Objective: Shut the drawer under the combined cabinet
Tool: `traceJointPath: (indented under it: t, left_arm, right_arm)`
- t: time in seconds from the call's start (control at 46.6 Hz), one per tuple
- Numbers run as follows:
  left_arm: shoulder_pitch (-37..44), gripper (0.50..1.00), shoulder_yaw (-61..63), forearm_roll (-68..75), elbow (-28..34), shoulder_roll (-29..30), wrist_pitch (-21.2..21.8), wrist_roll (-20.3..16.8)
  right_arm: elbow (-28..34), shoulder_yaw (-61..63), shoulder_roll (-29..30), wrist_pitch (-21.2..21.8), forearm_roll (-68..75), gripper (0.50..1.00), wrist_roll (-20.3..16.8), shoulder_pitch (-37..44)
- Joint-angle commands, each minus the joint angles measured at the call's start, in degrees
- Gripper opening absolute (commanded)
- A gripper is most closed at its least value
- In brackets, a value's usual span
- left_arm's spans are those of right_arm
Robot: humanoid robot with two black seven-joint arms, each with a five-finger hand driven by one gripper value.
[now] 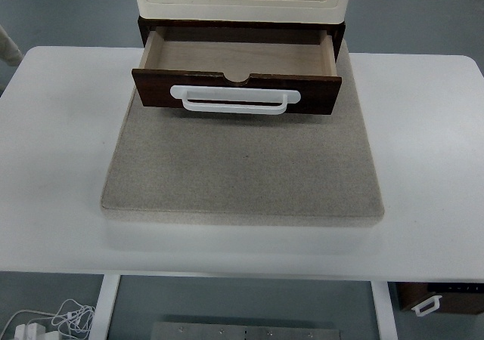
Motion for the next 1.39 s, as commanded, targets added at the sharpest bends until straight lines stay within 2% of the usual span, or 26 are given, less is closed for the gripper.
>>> traceJointPath:
  t: [0.0, 0.343, 0.472, 0.665, 0.858, 0.943, 1.051, 1.201, 1.372]
  left_arm:
    - [0.2, 1.0, 0.2, 0.2, -5.4, 0.8, 1.6, 0.6]
    - [-0.1, 1.0, 12.7, 1.7, -22.4, 3.9, 5.7, 0.9]
    - [-0.2, 1.0, 17.0, 5.8, -26.6, 4.2, 7.8, 0.9]
    - [-0.6, 1.0, 21.7, 7.3, -31.8, 4.1, 8.0, 1.3]
    - [-1.1, 1.0, 26.3, 7.4, -37.4, 4.0, 7.9, 4.2]
    - [-1.1, 1.0, 28.6, 8.0, -39.5, 4.0, 7.9, 6.6]
    - [-2.0, 1.0, 30.7, 8.3, -40.8, 3.6, 7.6, 12.3]
    - [-2.3, 1.0, 31.6, 8.3, -43.3, 2.5, 7.1, 18.2]
    - [-3.9, 1.0, 35.4, 8.3, -44.9, 2.5, 2.0, 25.7]
  right_arm:
    - [0.0, 0.0, 0.0, 0.0, 0.0, 0.952, 0.0, 0.0]
    - [0.0, 0.0, 0.0, 0.0, 0.0, 0.952, 0.0, 0.0]
    - [0.0, 0.0, 0.0, 0.0, 0.0, 0.952, 0.0, 0.0]
    - [0.0, 0.0, 0.0, 0.0, 0.0, 0.952, 0.0, 0.0]
    - [0.0, 0.0, 0.0, 0.0, 0.0, 0.952, 0.0, 0.0]
    - [0.0, 0.0, 0.0, 0.0, 0.0, 0.952, 0.0, 0.0]
    - [0.0, 0.0, 0.0, 0.0, 0.0, 0.952, 0.0, 0.0]
    - [0.0, 0.0, 0.0, 0.0, 0.0, 0.952, 0.0, 0.0]
    - [0.0, 0.0, 0.0, 0.0, 0.1, 0.952, 0.0, 0.0]
